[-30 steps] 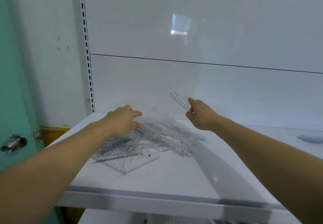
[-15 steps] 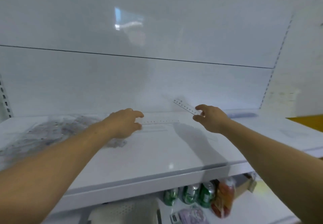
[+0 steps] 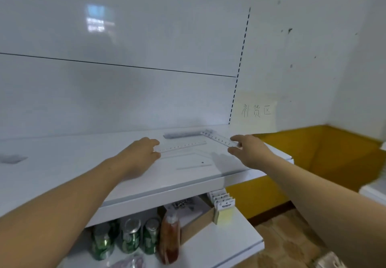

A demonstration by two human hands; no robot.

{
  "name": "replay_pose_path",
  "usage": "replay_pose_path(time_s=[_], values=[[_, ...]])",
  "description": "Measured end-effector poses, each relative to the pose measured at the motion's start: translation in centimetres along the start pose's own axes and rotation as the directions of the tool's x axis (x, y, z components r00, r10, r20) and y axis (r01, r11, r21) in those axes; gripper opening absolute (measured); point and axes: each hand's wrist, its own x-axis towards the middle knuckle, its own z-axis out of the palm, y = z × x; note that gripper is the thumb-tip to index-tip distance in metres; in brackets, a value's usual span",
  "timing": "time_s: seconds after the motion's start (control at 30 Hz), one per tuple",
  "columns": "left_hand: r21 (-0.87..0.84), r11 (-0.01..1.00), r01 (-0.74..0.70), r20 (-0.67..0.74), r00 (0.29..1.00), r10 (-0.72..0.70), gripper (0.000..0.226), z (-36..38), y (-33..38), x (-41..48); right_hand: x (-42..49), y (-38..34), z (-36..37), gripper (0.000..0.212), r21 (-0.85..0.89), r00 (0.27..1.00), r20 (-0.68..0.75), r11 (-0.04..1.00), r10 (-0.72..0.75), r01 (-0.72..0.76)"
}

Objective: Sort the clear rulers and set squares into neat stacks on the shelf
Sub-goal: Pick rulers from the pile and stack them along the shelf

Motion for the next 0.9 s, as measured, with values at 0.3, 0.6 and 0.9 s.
replay_pose_path(time_s=[0.3,0.6,0.9], values=[[0.05,0.995,0.087,-0.033,0.996,-0.085,0.044,1.0,0.5,5.1,7.9,1.8,1.0,0.049,0.039,0.989,0.058,0.99,-0.136,0.134],[0.077,0.989,0.129,0.008,0.992,-0.13,0.044,0.9,-2.1,9.1,17.8,-0.8,4.5,0.046,0.042,0.925,0.204,0.947,-0.319,0.318],[-0.026,0.948,0.317,-0.059,0.946,-0.319,0.042,0.4,-3.2,7.5,22.5,-3.3,7.2,0.046,-0.063,0.777,0.377,0.823,-0.504,0.565]])
